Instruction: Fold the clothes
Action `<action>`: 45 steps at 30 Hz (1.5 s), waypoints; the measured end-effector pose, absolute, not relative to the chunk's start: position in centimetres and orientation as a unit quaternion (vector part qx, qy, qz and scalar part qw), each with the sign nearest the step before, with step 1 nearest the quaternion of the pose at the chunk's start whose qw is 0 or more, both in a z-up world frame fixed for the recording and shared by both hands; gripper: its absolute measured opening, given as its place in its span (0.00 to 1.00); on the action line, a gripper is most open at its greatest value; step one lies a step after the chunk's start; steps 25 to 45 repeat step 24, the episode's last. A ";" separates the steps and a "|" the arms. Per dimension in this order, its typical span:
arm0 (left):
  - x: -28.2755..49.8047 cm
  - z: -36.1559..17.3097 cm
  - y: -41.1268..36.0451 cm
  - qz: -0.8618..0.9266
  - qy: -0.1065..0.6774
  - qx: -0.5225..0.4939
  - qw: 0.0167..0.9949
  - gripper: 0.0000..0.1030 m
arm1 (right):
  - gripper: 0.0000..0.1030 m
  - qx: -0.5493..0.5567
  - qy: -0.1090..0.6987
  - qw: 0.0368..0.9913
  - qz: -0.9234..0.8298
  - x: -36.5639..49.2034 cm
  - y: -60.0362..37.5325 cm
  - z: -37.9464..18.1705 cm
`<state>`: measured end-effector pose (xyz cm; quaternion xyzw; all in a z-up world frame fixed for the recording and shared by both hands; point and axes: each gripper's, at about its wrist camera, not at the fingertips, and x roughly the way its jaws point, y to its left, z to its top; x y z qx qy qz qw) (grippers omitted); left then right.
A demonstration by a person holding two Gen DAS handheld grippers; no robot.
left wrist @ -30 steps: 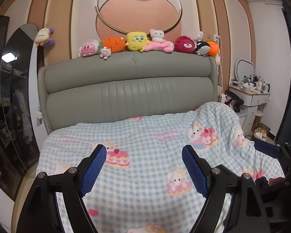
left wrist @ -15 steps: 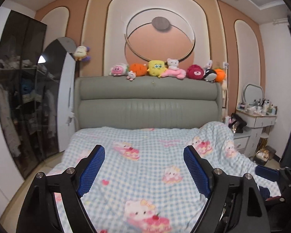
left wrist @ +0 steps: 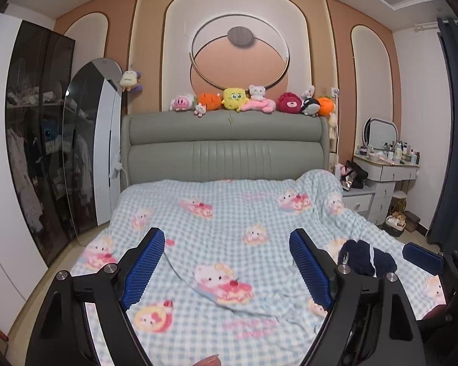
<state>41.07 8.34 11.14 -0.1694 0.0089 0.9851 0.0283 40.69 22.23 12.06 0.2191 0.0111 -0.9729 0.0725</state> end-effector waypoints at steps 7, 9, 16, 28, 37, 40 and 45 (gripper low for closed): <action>44.6 8.1 7.2 0.984 0.007 -0.180 0.016 0.82 | 1.00 0.217 0.019 0.067 -0.974 44.0 21.3 9.4; 45.1 7.5 7.0 0.984 0.018 -0.177 0.011 0.82 | 1.00 0.221 0.021 0.068 -0.973 44.4 21.0 8.6; 45.0 6.4 6.5 0.981 0.011 -0.191 0.023 0.82 | 1.00 0.233 0.017 0.069 -0.970 44.6 20.5 7.0; 45.5 6.3 6.4 0.981 -0.005 -0.190 0.036 0.82 | 1.00 0.231 0.018 0.065 -0.971 44.7 20.5 7.1; 45.5 6.3 6.4 0.981 -0.005 -0.190 0.036 0.82 | 1.00 0.231 0.018 0.065 -0.971 44.7 20.5 7.1; 45.5 6.3 6.4 0.981 -0.005 -0.190 0.036 0.82 | 1.00 0.231 0.018 0.065 -0.971 44.7 20.5 7.1; 45.5 6.3 6.4 0.981 -0.005 -0.190 0.036 0.82 | 1.00 0.231 0.018 0.065 -0.971 44.7 20.5 7.1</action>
